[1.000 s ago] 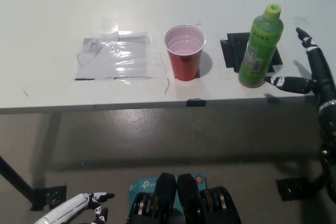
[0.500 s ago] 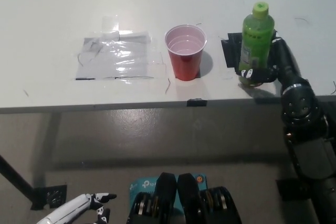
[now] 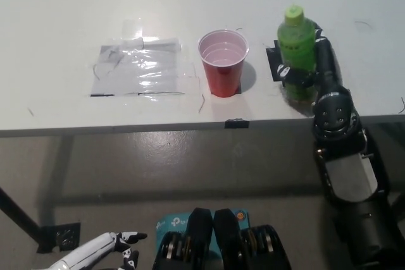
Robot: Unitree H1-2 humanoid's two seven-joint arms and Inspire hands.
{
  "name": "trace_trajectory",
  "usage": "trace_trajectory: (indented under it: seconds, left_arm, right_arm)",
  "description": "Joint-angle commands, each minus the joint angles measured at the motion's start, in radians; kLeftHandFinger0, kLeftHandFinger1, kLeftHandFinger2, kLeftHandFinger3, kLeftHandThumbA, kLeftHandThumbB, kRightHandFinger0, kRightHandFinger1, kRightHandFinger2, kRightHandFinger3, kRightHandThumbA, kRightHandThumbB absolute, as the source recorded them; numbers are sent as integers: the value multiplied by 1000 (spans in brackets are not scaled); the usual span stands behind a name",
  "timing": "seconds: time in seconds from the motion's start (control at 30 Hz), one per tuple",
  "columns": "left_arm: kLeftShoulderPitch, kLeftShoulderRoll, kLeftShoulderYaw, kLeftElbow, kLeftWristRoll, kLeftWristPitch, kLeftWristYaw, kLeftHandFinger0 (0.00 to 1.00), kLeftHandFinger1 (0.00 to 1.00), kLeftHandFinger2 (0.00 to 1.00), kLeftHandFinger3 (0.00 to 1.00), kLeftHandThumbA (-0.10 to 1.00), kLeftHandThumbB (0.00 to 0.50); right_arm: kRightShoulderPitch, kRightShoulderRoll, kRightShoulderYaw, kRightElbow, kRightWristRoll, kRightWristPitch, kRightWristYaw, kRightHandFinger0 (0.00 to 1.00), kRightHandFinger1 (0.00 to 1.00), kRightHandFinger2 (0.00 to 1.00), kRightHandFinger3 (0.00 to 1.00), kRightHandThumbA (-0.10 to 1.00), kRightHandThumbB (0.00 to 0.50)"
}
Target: The robot uses its right hand to pick up a bottle kept in the middle of the desk and tilt it into a cup kept next to it to pour water out
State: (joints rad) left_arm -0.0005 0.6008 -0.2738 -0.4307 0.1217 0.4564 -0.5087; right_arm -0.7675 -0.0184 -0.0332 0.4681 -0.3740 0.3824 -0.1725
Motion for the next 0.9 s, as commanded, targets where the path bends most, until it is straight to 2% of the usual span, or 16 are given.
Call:
trace_trajectory:
  seconds: [0.0,0.03,0.1,0.13,0.17,0.2,0.23,0.3,0.33,0.37,0.4,0.5,0.6,0.7,0.77,0.87]
  left_arm:
    - [-9,9,2,-21,10,14,-25,1000,1000,1000,1000,1000,376]
    - [-8,6,5,-16,6,14,-27,1000,1000,1000,1000,1000,385]
    - [-8,7,2,-15,12,14,-25,1000,1000,1000,1000,1000,381]
    - [-9,9,-1,-16,14,14,-23,1000,1000,1000,1000,1000,375]
    - [-10,10,-2,-17,14,14,-23,1000,1000,1000,1000,1000,373]
    - [-9,10,0,-16,12,14,-22,1000,1000,1000,1000,1000,369]
    - [-10,12,-1,-17,14,14,-24,1000,1000,1000,1000,1000,365]
    - [-12,13,-1,-19,15,14,-28,1000,1000,1000,1000,1000,377]
    - [-12,14,-3,-21,20,14,-28,1000,1000,1000,1000,1000,380]
    - [-9,10,2,-21,18,14,-29,1000,1000,1000,1000,1000,385]
    - [-7,7,5,-19,15,14,-29,1000,1000,1000,1000,1000,388]
    - [-8,9,4,-16,12,14,-33,1000,1000,1000,1000,1000,381]
    - [-9,10,3,-19,7,14,-35,1000,1000,1000,1000,1000,347]
    - [-11,13,-1,-20,16,14,-44,1000,1000,1000,1000,1000,359]
    - [-12,15,-1,-18,19,14,-51,1000,1000,1000,1000,1000,354]
    - [-12,12,-3,-13,20,14,-49,1000,1000,1000,1000,1000,358]
  right_arm:
    - [-74,-1,-34,76,14,-154,-169,634,814,1000,1000,619,140]
    - [-85,-3,-41,117,3,-194,-224,303,424,709,1000,441,38]
    - [-104,-8,-54,177,-1,-258,-301,203,261,464,1000,201,30]
    - [-109,-15,-48,191,-10,-271,-314,55,101,310,1000,88,1]
    - [-112,-18,-45,202,-13,-281,-323,5,33,241,1000,83,0]
    - [-108,-37,-22,198,-42,-299,-334,0,1,10,948,-92,0]
    - [-109,-48,-7,204,-60,-312,-346,0,0,0,668,-100,0]
    - [-106,-60,13,202,-76,-328,-357,0,0,0,339,-100,0]
    - [-107,-62,16,204,-73,-337,-363,0,0,6,304,-100,0]
    - [-103,-66,22,199,-72,-357,-369,0,0,24,178,-100,5]
    - [-99,-68,26,199,-70,-379,-375,0,0,35,138,-100,1]
    - [-93,-73,33,192,-55,-396,-361,0,0,82,117,-100,13]
    - [-79,-85,50,187,-58,-424,-360,0,0,72,140,-100,23]
    - [-60,-109,80,150,-75,-404,-319,0,0,98,183,-100,0]
    - [-60,-124,107,138,-94,-394,-316,0,0,98,160,-100,22]
    - [-53,-161,159,100,-113,-390,-266,0,0,99,148,-100,14]
